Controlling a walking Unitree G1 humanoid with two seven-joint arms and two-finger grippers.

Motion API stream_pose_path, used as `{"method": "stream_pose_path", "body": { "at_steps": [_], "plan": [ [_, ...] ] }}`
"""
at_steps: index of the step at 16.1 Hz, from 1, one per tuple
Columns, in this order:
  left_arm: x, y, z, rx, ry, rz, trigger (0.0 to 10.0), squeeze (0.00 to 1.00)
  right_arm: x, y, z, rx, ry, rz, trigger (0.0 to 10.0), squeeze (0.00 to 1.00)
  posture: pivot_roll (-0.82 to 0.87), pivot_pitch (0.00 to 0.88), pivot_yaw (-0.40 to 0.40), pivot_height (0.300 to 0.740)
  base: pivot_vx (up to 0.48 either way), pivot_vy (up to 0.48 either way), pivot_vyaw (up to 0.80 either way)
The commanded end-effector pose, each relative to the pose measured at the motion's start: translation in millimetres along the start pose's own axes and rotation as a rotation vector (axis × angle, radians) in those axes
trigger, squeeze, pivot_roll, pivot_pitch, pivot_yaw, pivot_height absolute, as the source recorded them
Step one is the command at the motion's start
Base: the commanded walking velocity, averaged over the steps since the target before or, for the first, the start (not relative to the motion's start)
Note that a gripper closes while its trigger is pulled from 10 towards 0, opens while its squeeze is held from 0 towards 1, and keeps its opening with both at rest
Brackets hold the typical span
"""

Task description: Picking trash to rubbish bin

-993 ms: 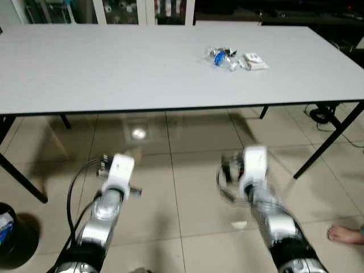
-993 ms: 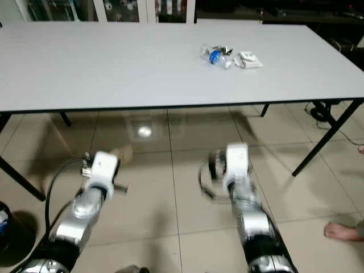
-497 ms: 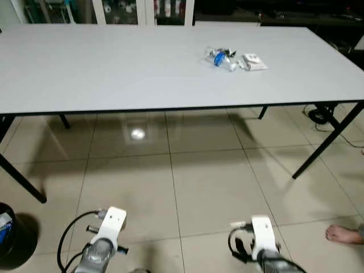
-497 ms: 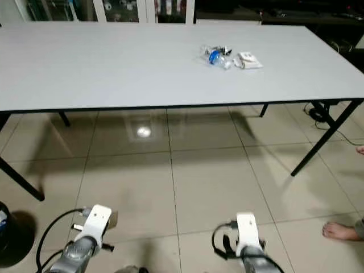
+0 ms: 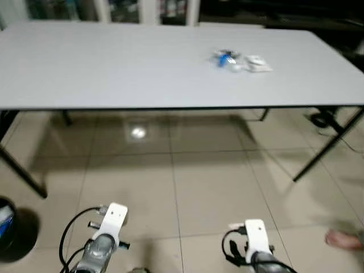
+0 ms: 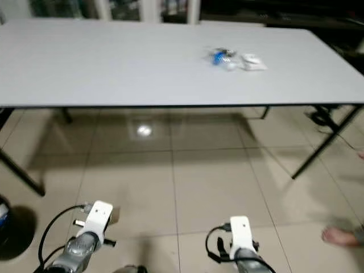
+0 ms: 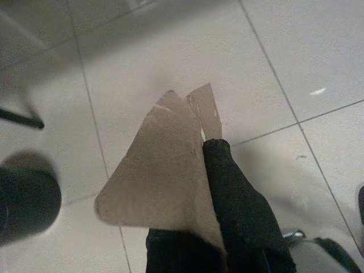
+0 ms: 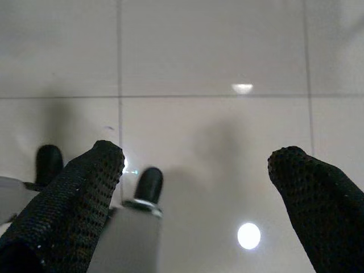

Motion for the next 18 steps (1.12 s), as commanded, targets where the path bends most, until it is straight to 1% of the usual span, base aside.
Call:
{"method": "stream_pose_path", "body": {
  "at_steps": [1,5,8,11,13,18],
  "plan": [
    [1.5,-7.1,1.3,-0.006,0.009,0.021,10.0,0.00,-0.4,2.7,2.1,0.017,0.007,-0.011,10.0,0.00,-0.01,0.015,-0.059,0.740,0.000,0.000,0.80],
    [1.9,-8.6,2.5,-0.020,0.010,0.025,10.0,0.00,-0.5,1.8,7.2,0.026,0.021,-0.008,10.0,0.00,-0.01,0.003,-0.057,0.740,0.000,0.000,0.80],
    [1.8,-7.2,-1.7,-0.012,-0.007,0.010,10.0,0.00,-0.1,0.1,7.3,0.024,0.021,-0.006,10.0,0.00,-0.01,0.000,-0.053,0.740,0.000,0.000,0.80],
    [1.7,-8.2,-3.6,-0.029,-0.008,0.017,10.0,0.00,0.6,-3.3,6.2,0.025,0.023,0.001,10.0,0.00,-0.01,0.000,-0.058,0.740,0.000,0.000,0.80],
    [1.9,-10.1,-2.0,-0.045,0.004,0.028,10.0,0.00,0.5,-3.0,6.8,0.024,0.027,0.000,10.0,0.00,-0.01,0.000,-0.059,0.740,0.000,0.000,0.80],
    [1.5,-8.0,1.1,-0.028,0.018,0.021,10.0,0.00,-0.8,3.0,8.3,0.015,0.029,-0.011,10.0,0.00,0.00,0.015,-0.058,0.740,0.000,0.000,0.80]
  ]
}}
Point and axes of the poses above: a point about 5 cm out from each wrist's last joint towards the gripper, its own x axis pointing back from the gripper into the wrist, its own y axis along the axis of the wrist's last joint, z = x × y, the point moved 3 cm from there along -x, pointing out of the wrist towards the gripper, and after that the axes turned 15 degrees about x, right-handed, at the moved point
